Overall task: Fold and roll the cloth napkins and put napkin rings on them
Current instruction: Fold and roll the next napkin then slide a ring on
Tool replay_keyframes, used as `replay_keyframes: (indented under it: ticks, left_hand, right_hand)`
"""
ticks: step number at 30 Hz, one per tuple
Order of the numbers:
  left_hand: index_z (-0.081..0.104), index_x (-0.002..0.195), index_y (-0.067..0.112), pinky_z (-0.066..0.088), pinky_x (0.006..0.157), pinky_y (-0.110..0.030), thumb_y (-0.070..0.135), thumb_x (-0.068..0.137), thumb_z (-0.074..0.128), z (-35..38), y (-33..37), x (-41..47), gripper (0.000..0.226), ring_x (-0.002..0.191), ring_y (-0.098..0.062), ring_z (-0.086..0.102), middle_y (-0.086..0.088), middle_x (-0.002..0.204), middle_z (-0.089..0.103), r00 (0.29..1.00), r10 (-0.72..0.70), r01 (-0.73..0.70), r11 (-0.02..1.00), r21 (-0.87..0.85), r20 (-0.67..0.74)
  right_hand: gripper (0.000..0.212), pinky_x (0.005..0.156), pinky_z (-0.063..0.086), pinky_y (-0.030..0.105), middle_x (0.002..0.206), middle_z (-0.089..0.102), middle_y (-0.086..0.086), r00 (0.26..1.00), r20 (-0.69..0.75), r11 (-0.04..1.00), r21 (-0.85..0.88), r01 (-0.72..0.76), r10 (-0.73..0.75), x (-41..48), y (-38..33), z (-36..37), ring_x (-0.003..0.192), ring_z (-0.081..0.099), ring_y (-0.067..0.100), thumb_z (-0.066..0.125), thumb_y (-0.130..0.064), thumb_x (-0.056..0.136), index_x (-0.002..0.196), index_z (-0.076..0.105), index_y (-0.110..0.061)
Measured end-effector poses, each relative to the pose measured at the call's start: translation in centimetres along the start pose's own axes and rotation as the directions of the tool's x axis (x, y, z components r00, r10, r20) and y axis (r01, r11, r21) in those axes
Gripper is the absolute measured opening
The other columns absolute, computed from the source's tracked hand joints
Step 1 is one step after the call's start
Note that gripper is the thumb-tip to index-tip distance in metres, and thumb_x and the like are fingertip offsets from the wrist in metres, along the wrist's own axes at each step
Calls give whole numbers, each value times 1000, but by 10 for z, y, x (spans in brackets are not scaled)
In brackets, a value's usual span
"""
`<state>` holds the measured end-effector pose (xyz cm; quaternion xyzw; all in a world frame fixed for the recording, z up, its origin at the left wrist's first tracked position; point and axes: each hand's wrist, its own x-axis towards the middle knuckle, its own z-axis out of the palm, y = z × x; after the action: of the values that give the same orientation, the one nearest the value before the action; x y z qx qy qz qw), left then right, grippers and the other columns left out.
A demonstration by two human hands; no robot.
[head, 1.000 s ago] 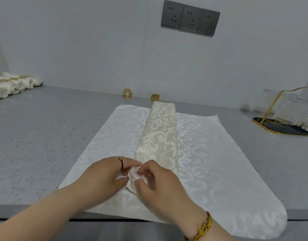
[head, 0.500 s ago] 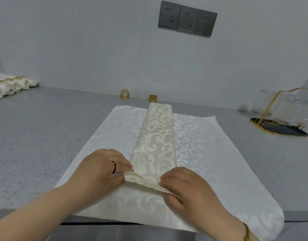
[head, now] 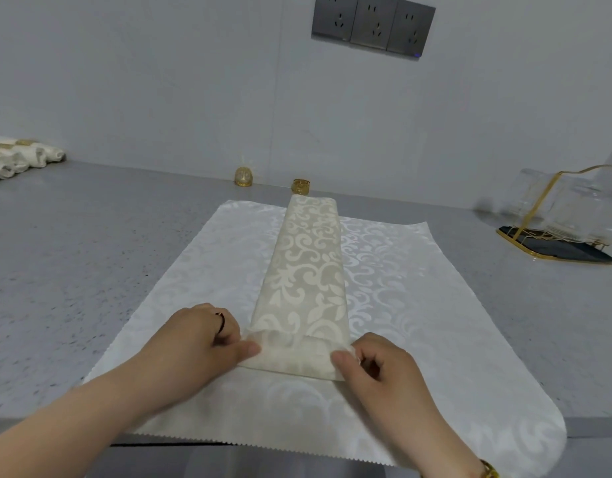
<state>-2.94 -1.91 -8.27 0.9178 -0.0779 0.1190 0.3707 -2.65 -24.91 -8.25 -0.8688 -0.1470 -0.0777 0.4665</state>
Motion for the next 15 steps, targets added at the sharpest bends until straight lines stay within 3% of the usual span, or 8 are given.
replay_keyframes:
  ticks: [2, 6, 9, 11, 13, 15]
  left_hand:
    - [36, 44, 22, 33, 60, -11, 31, 77, 69, 1, 3, 0, 48, 67, -4, 46, 10, 61, 52, 1000, -5, 6, 999, 33, -24]
    - [42, 55, 29, 30, 63, -13, 39, 74, 69, 1, 7, 0, 35, 73, -4, 44, 12, 74, 52, 999, 39, -35, 988, 149, -21]
    - [38, 67, 37, 30, 73, -7, 44, 74, 67, -1, 13, -1, 31, 83, -3, 41, 23, 84, 45, 994, 106, -95, 946, 311, -17]
    - [38, 70, 39, 24, 85, -2, 40, 74, 68, -1, 15, 2, 30, 83, -1, 40, 29, 84, 43, 962, 271, -240, 885, 399, -22]
    - [56, 67, 36, 24, 84, -4, 33, 70, 56, -2, 14, 3, 4, 77, -2, 42, 23, 75, 56, 887, 458, -437, 796, 418, 56]
    - [68, 60, 27, 33, 76, -14, 24, 78, 44, 4, 5, 2, 30, 75, -4, 43, 15, 66, 64, 814, 567, -556, 693, 459, 128]
  right_hand:
    - [41, 59, 31, 14, 54, 41, -2, 1000, -28, 993, -119, -8, 5, 0, 0, 2, 61, 40, 8, 59, -23, 84, 51, 34, -19]
    - [32, 65, 30, 16, 59, 41, -10, 1000, 17, 939, -342, 21, -16, 2, -3, 1, 67, 40, 6, 54, -33, 87, 61, 36, -30]
    - [32, 61, 31, 12, 65, 42, -15, 990, -22, 844, -525, 110, -143, 5, -4, 5, 66, 42, 5, 62, -32, 79, 72, 31, -36]
    - [32, 57, 28, 11, 72, 48, -13, 948, -85, 797, -567, 206, -305, 6, -1, 6, 67, 44, 7, 64, -26, 61, 80, 39, -30]
    - [25, 65, 28, 16, 76, 54, -8, 898, 7, 724, -589, 359, -440, 6, 4, 6, 76, 41, 10, 61, -17, 59, 79, 48, -24]
    - [17, 68, 29, 17, 72, 58, -9, 832, 152, 639, -571, 514, -533, 6, 7, 2, 77, 42, 11, 64, -8, 59, 69, 58, -20]
